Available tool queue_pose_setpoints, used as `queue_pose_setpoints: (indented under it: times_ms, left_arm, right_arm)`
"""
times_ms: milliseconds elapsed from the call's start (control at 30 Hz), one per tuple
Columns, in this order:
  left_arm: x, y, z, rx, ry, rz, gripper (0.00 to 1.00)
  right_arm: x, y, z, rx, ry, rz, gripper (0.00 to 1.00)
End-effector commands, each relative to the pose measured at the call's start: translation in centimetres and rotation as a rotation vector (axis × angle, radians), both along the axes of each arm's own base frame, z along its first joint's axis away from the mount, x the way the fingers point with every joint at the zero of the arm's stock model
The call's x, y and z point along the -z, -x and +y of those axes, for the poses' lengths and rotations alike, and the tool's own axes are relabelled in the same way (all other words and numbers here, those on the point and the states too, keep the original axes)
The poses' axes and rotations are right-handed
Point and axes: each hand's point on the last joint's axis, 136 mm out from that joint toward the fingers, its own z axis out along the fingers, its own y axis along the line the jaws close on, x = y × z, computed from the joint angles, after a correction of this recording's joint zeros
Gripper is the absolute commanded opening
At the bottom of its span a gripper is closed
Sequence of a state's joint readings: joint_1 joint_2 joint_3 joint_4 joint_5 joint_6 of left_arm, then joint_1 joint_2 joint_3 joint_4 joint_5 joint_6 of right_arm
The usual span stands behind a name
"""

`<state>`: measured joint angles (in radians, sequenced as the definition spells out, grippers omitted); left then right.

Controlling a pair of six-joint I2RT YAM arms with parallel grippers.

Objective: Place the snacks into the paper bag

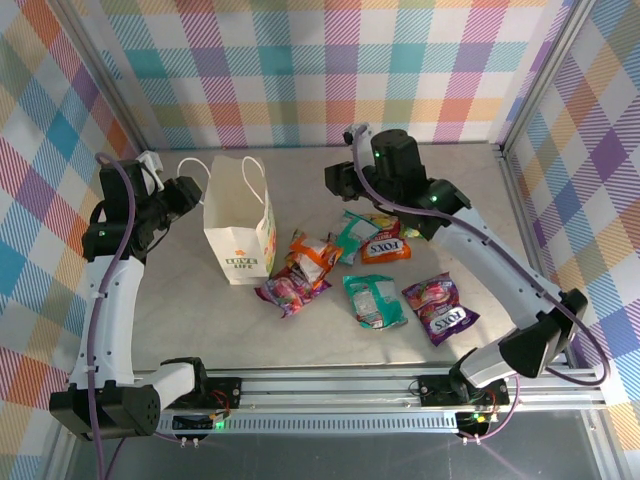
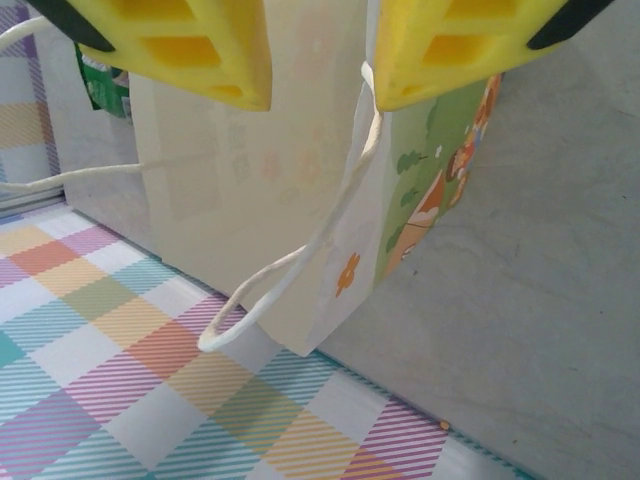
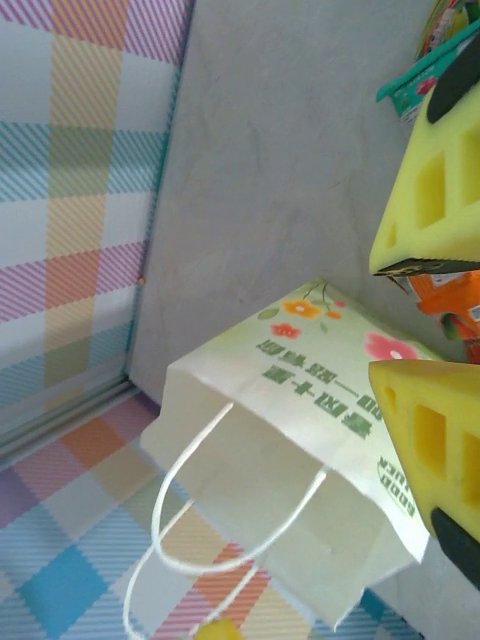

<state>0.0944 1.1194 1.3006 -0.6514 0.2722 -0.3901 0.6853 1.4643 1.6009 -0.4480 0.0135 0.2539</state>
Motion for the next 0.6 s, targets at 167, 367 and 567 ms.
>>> queue_pose_setpoints:
  times_ms: [167, 367, 567]
  left_arm:
    - [0.7, 0.1, 0.0, -0.006, 0.031, 0.01, 0.32]
    - [1.2, 0.0, -0.1, 0.0, 0.039, 0.045, 0.38]
    - [1.6, 0.1, 0.0, -0.009, 0.037, 0.059, 0.38]
  right_arm:
    - [5.4, -0.8, -1.6, 0.079, 0.132, 0.097, 0.37]
    - [12.3, 0.8, -1.0, -0.018, 0.229, 0.215, 0.66]
    - [17.2, 2.7, 0.1, -0.103, 0.274, 0.227, 0.71]
